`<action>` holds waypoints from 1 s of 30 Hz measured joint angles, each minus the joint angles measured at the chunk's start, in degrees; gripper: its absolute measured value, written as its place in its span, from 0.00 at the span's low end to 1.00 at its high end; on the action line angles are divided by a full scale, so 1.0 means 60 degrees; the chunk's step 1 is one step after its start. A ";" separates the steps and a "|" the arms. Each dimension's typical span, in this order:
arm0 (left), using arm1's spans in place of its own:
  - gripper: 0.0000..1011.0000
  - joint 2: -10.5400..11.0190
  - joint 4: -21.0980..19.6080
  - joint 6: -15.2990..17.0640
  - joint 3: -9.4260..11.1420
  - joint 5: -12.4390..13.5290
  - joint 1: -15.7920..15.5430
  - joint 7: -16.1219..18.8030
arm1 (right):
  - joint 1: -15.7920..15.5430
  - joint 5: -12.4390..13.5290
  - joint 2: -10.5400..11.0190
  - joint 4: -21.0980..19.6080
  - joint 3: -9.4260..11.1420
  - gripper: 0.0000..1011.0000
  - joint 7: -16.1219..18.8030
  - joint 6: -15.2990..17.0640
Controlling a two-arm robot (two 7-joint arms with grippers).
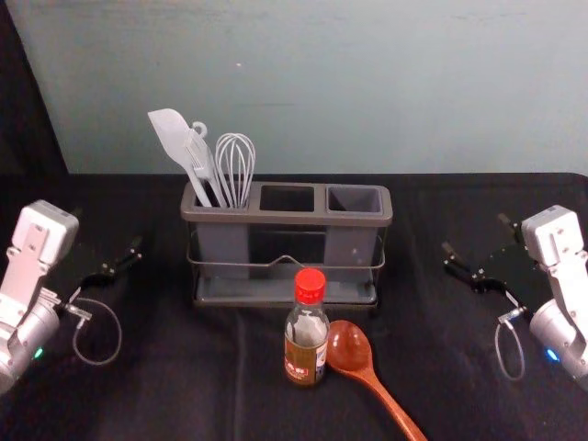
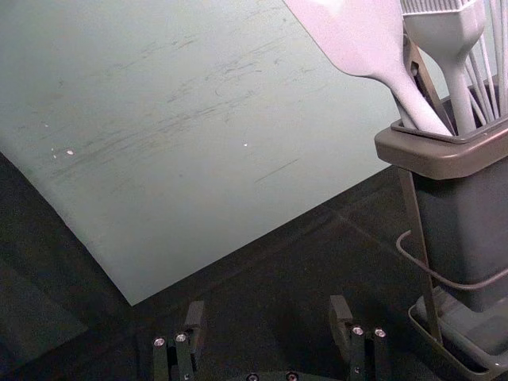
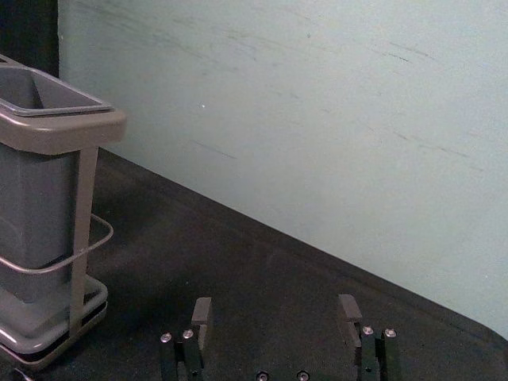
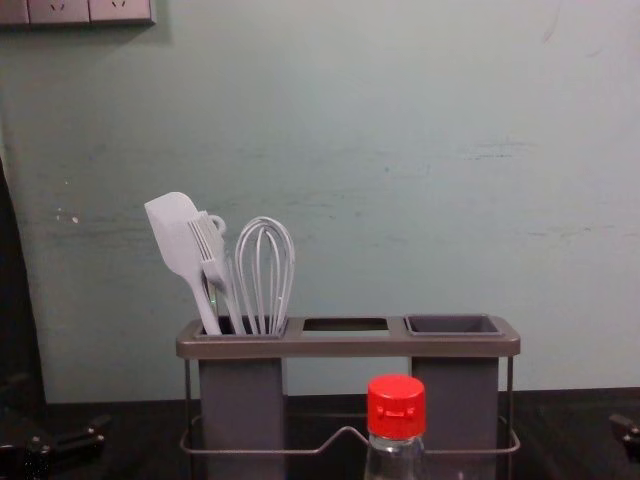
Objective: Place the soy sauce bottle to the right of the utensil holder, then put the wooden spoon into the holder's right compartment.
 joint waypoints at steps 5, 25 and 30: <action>1.00 0.0000 0.0000 0.0000 0.0000 0.0000 0.0000 0.0000 | 0.0001 0.0000 0.0000 0.0000 0.0000 0.99 0.0000 0.0000; 1.00 0.0000 0.0000 0.0000 0.0000 0.0001 0.0000 0.0000 | 0.0001 0.0000 0.0000 0.0000 0.0000 0.99 0.0000 -0.0001; 1.00 0.0000 0.0000 -0.0001 0.0000 0.0001 0.0000 0.0000 | 0.0000 0.0000 0.0000 0.0000 0.0000 0.99 0.0000 0.0000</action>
